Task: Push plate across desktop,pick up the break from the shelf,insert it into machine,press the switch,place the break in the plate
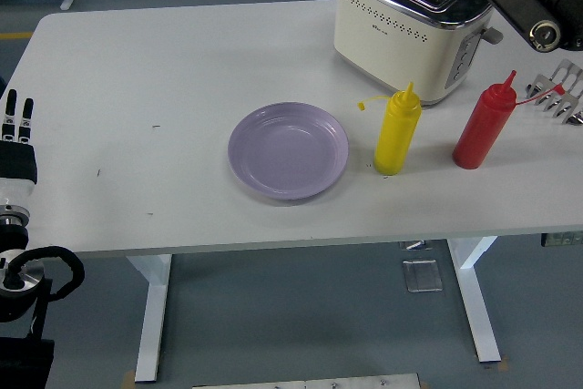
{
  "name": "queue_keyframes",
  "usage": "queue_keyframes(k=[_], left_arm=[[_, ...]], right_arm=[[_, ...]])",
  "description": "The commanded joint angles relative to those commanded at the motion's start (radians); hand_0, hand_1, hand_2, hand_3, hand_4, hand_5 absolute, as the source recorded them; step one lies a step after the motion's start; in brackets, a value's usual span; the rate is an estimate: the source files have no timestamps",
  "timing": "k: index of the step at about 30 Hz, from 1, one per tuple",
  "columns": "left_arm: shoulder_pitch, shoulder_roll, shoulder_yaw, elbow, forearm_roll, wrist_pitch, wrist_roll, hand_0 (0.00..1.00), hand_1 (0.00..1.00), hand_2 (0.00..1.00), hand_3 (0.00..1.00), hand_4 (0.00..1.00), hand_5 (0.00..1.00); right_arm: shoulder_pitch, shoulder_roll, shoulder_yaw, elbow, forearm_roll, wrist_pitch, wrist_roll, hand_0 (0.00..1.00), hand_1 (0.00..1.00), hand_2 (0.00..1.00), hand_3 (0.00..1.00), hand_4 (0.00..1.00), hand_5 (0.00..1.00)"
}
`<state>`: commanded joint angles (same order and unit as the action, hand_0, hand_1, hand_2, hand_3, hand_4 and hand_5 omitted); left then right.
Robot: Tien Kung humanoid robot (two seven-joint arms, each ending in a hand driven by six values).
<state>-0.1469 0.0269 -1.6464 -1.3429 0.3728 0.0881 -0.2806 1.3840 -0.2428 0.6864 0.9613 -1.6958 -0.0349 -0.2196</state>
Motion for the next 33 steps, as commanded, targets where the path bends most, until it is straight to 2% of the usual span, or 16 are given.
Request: queue_keyframes(k=[7,12,17,22,33], left_arm=[[0.002,-0.002,0.002,0.001,0.000,0.000,0.001,0.843,0.855,0.858,0.794,0.577,0.998],[0.002,-0.004,0.002,0.003,0.001,0.001,0.001,0.843,0.855,0.858,0.794,0.577,0.998],[0.001,-0.007,0.004,0.010,0.003,0.000,0.003,0.843,0.857,0.858,0.794,0.578,0.998],[-0.001,-0.009,0.008,0.018,0.005,0.000,0.005,0.843,0.857,0.858,0.794,0.578,0.998],[-0.009,-0.012,0.013,0.016,0.008,0.001,0.006,0.852,0.860,0.861,0.794,0.577,0.998]], right_arm=[[0.002,0.036,-0.149,0.137,0.124,0.058,0.018,0.209,0.336,0.410,0.460,0.182,0.215],[-0.011,0.066,-0.264,0.154,0.183,0.082,0.035,0.210,0.335,0.410,0.458,0.190,0.212],[-0.034,0.080,-0.362,0.148,0.222,0.098,0.051,0.209,0.335,0.410,0.458,0.193,0.212],[-0.064,0.093,-0.430,0.116,0.236,0.093,0.063,0.209,0.335,0.410,0.458,0.193,0.212],[-0.110,0.097,-0.466,0.008,0.278,0.093,0.078,0.210,0.336,0.411,0.458,0.203,0.210]])
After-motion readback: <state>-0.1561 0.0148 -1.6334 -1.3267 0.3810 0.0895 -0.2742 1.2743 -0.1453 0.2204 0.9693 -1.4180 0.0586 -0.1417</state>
